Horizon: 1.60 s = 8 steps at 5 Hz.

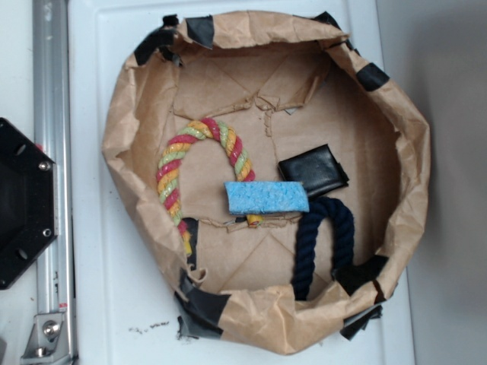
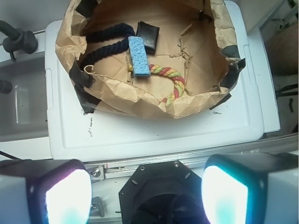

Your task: Grab the blue sponge.

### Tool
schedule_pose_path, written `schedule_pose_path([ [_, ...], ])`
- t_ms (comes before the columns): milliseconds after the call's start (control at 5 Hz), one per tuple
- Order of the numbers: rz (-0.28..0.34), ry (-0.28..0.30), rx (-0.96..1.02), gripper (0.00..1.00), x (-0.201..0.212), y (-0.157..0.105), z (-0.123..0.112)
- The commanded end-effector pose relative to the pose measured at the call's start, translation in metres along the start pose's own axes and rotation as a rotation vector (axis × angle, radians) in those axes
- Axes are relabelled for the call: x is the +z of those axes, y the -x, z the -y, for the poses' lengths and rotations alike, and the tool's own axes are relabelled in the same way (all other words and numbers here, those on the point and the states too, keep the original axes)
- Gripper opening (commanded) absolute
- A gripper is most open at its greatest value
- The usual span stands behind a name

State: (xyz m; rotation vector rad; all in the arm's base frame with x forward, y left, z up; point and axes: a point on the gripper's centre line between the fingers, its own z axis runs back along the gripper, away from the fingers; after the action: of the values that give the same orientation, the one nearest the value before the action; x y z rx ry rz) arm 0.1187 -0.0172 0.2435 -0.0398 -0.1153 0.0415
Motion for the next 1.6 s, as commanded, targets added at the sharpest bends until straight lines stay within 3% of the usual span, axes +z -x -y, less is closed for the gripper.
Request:
schedule_pose_path([
  [0, 0.0, 0.0, 0.0, 1.0, 0.0, 0.0, 0.0],
  [200, -0.064, -0.06, 0.053, 1.0, -0.028, -0.048, -0.028],
  [400, -0.072, -0.062, 0.051, 1.0, -0.069, -0.094, -0.042],
  [600, 0.008, 0.059, 0.009, 1.0, -0.123, -0.141, -0.03],
  [800, 0.077, 0.103, -0.028, 1.0, -0.173, -0.174, -0.003],
  [1000, -0.006, 0.146, -0.149, 1.0, -0.212, -0.15, 0.029],
  [1200, -0.059, 0.136, -0.18, 1.0, -0.215, -0.128, 0.043],
  [1400, -0.062, 0.143, -0.19, 1.0, -0.21, -0.11, 0.048],
])
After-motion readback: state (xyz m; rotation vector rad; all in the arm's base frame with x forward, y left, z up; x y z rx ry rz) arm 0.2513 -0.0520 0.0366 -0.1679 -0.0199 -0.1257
